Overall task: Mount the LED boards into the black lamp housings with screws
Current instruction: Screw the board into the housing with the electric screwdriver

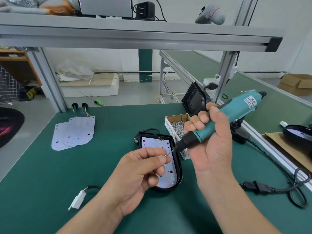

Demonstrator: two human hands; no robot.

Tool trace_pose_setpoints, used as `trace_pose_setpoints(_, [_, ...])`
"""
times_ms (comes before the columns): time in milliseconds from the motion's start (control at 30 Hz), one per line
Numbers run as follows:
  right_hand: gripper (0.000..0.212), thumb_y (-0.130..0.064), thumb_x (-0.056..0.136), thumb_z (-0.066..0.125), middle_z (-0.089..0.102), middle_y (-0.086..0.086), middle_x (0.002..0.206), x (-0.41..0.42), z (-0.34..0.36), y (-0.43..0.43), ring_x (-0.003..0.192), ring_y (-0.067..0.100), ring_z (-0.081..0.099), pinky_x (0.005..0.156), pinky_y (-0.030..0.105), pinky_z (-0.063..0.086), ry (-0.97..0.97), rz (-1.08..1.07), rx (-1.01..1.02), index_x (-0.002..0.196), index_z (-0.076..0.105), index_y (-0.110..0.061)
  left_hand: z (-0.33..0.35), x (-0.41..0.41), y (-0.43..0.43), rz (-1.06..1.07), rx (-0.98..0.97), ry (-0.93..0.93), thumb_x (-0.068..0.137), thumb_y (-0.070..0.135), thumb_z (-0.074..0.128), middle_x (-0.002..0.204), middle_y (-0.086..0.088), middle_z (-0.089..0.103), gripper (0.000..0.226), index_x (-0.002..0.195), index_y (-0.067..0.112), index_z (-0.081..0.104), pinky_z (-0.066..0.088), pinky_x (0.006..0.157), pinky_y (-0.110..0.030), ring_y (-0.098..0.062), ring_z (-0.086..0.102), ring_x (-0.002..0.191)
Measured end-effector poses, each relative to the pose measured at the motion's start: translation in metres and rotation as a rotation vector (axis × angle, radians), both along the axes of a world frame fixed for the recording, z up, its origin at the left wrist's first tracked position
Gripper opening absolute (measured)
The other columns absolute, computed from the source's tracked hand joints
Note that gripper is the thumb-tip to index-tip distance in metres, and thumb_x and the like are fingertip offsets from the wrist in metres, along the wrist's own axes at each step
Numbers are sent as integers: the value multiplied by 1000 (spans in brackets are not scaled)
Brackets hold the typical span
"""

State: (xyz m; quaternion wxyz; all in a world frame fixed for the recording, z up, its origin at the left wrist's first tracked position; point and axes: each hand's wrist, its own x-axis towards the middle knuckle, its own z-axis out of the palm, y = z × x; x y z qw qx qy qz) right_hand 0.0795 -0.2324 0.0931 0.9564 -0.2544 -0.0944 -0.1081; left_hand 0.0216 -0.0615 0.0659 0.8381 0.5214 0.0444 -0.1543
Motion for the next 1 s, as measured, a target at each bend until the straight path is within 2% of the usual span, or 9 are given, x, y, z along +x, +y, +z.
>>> trace_pose_setpoints(200, [3,-16,99,61,50,-4,72,0,0,1,58,11,46,59,25,46,-8,-17,-41,100,63,-18,-3,1,0,5,42,-26,70,3,91,94,-20,76,23,90,12,85,39,45,-21,-15,56,60])
trace_pose_setpoints(333, [2,-21,102,64,51,-4,74,-1,-3,6,60,10,48,61,25,46,-20,-50,-85,101,62,-19,-6,1,-1,73,140,-87,69,20,86,87,-22,72,24,93,17,84,37,48,-23,-20,49,64])
trace_pose_setpoints(433, [7,-23,102,66,50,-4,75,1,-6,7,61,10,46,62,25,45,41,-48,-54,102,60,-20,-8,2,0,99,171,-120,70,21,86,85,-23,71,24,94,19,84,36,47,-23,-23,47,66])
trace_pose_setpoints(567, [10,-22,100,68,49,-3,75,6,-10,6,61,10,44,60,24,44,134,-47,21,98,58,-19,-9,2,0,89,207,-151,71,24,85,89,-33,70,25,96,21,84,37,48,-24,-27,44,70])
trace_pose_setpoints(700, [9,-22,99,69,49,-3,76,7,-14,5,62,10,44,61,24,44,151,-36,43,97,61,-18,-9,1,1,40,213,-164,73,22,84,98,-27,76,27,100,27,83,39,48,-24,-22,51,65])
trace_pose_setpoints(800, [8,-22,100,68,50,-3,75,8,-14,4,61,10,45,61,24,45,155,-33,57,97,62,-17,-10,2,3,10,222,-163,75,24,84,100,-27,76,29,103,29,82,39,48,-23,-23,48,65])
trace_pose_setpoints(933, [8,-20,101,67,50,-3,74,9,-14,1,61,10,46,61,24,45,161,-38,81,97,61,-16,-9,2,5,-13,210,-138,78,27,83,101,-19,79,33,109,17,80,40,47,-21,-19,50,61])
trace_pose_setpoints(1000, [8,-20,101,67,51,-3,75,10,-14,-1,61,10,46,62,24,45,161,-42,90,98,60,-16,-7,1,5,-17,208,-137,82,31,78,100,-15,80,29,106,16,79,39,46,-21,-16,50,59])
